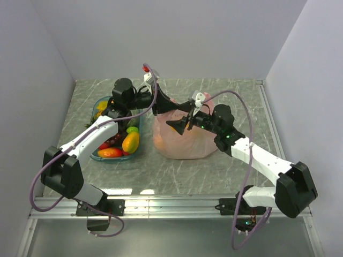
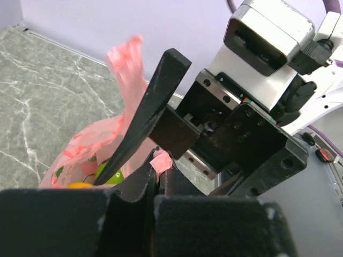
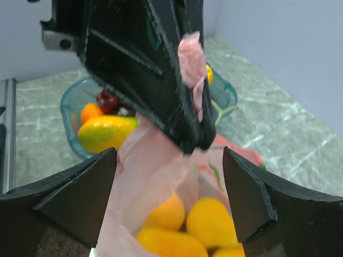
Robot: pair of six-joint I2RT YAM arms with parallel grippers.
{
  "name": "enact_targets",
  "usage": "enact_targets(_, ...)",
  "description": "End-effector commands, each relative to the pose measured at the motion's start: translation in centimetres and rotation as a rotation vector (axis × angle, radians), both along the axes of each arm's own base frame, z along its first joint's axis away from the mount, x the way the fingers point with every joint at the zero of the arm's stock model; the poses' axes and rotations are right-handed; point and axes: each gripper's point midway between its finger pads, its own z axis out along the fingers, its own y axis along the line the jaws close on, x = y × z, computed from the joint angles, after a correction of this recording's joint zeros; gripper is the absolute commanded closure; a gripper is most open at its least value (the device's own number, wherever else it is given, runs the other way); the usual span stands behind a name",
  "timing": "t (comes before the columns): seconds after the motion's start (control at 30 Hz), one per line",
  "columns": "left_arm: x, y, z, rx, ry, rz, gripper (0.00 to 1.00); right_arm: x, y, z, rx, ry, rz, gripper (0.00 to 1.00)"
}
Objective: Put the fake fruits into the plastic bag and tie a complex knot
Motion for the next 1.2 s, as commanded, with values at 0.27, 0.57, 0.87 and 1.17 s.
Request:
enact_targets(0.27,-1.1,0.2,1.3,-0.042,-0.014,-0.069,1.0,2.3,3.8,0.0,0.072,-0.095,0.034,0.14)
enact_targets(0.57,0.4,1.1,-1.1,0.003,0.002,0.015,1.0,1.9,2.5,-9.6,-0.048,0.209,-0.018,0.47)
enact_targets(0.87,3.1,2.2,-3.4,-0.005,0.036,0.091,0.99,-0.1,-0.5,-17.5,-0.179,0.435,-0.057,0.67)
enact_targets(1.17,-0.7,2.2,-1.8,-0.01,-0.035,-0.124,0.99,0.5,0.2,-10.6,-0.139,0.241,0.004,0.5)
